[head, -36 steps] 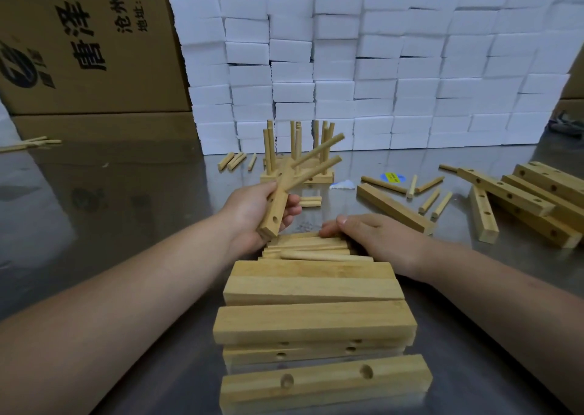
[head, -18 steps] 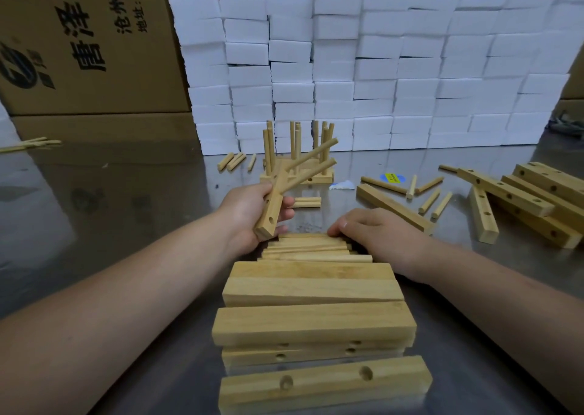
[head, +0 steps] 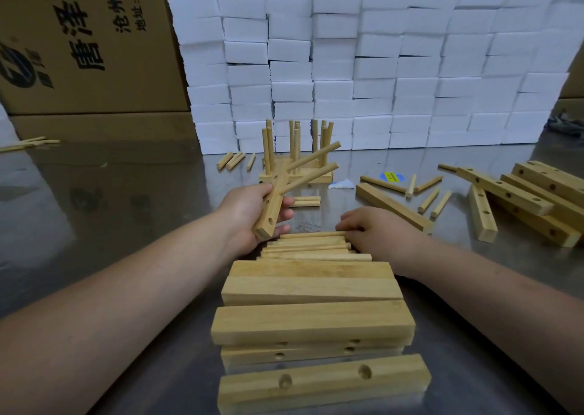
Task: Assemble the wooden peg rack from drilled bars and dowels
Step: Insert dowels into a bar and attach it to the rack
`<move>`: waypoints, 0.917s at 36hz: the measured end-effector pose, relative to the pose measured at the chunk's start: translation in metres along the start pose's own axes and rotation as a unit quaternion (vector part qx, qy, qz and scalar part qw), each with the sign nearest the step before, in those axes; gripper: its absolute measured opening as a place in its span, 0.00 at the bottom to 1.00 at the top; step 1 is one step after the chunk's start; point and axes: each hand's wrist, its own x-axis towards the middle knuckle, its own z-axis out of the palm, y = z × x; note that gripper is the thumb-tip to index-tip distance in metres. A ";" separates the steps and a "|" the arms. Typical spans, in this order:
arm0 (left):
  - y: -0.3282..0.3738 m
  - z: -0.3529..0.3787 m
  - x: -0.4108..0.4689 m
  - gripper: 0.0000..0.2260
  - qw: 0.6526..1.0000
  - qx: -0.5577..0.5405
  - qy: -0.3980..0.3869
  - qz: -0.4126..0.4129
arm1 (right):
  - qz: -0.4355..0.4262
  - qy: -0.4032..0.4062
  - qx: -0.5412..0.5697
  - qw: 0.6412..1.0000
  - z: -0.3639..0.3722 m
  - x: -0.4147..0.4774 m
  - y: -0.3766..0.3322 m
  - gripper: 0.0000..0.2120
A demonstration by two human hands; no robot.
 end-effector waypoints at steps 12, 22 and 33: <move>-0.002 -0.004 0.002 0.17 1.000 -0.010 -0.016 -0.001 | -0.024 0.052 0.087 0.995 -0.002 -0.009 -0.002 0.09; 0.000 -0.003 0.002 0.11 0.998 -0.065 -0.007 0.003 | -0.075 0.137 0.166 0.974 -0.010 -0.013 -0.009 0.10; 0.001 0.000 -0.001 0.10 0.994 -0.103 -0.039 -0.005 | -0.086 0.136 0.141 0.977 -0.012 -0.019 -0.017 0.12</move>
